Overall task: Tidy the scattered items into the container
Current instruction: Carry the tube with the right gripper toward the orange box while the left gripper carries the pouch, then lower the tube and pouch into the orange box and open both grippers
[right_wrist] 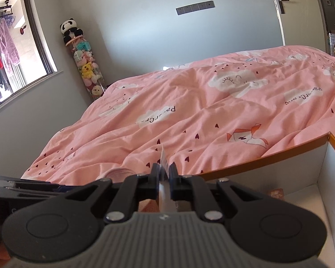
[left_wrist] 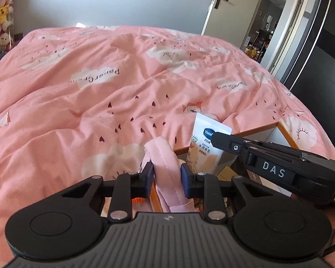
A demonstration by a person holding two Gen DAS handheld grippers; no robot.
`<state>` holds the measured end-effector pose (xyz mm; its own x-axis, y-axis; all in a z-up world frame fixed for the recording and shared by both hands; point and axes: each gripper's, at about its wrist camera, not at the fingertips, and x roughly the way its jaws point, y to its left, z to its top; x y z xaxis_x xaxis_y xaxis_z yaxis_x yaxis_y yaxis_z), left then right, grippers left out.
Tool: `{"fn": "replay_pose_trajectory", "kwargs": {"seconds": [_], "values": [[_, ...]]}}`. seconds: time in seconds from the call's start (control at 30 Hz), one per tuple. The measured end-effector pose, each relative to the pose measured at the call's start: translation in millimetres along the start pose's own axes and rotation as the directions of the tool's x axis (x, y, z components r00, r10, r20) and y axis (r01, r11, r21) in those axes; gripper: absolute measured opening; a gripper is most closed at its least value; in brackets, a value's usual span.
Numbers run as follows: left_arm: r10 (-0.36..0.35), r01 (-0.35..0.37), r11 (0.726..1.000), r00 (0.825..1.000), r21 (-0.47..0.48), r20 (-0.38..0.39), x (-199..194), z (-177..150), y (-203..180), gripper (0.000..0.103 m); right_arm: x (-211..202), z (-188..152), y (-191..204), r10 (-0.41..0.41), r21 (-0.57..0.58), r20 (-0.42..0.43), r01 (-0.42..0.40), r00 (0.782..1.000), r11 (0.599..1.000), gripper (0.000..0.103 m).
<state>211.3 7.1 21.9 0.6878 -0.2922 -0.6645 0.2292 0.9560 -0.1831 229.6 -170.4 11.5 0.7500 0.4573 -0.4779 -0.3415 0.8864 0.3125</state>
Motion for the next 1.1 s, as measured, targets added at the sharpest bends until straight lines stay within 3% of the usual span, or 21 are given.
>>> {"fn": "replay_pose_trajectory", "kwargs": {"seconds": [0.13,0.2,0.3,0.53,0.7,0.8,0.97,1.1], "values": [[0.020,-0.041,0.990,0.987,0.132,0.156,-11.9,-16.3,-22.9,0.027,-3.5,-0.8,-3.5,-0.012,0.017,0.026,0.011,1.000,1.000,0.009],[0.045,-0.106,0.961,0.972,0.255,0.232,-11.1,-29.3,-41.2,0.027,-0.7,-2.6,-4.0,-0.015,0.021,0.017,0.014,1.000,1.000,0.009],[0.063,-0.145,0.928,0.969,0.343,0.238,0.3,-43.5,-56.8,0.027,2.4,-6.9,-3.7,-0.009,0.018,0.015,0.009,1.000,1.000,0.009],[0.069,-0.124,0.955,0.977,0.270,0.203,5.8,-47.6,-47.9,0.027,1.7,-9.8,-3.0,-0.018,0.003,-0.017,0.018,1.000,1.000,0.009],[0.068,-0.094,0.977,0.988,0.189,0.141,7.1,-46.8,-32.7,0.027,4.4,-14.6,-9.6,-0.034,0.018,-0.094,0.035,0.995,0.999,0.009],[0.071,-0.094,0.975,0.990,0.199,0.121,9.6,-50.7,-30.5,0.027,12.2,-19.9,-10.8,-0.030,0.027,-0.166,0.035,0.986,0.999,0.009],[0.084,-0.114,0.965,0.988,0.236,0.130,11.3,-54.9,-37.7,0.027,13.7,-26.6,-8.6,-0.025,0.015,-0.176,0.028,0.984,0.999,0.009],[0.062,-0.110,0.963,0.979,0.246,0.194,11.3,-50.2,-41.7,0.026,15.7,-27.8,-8.9,-0.023,0.019,-0.196,0.028,0.980,0.999,0.009]]}}
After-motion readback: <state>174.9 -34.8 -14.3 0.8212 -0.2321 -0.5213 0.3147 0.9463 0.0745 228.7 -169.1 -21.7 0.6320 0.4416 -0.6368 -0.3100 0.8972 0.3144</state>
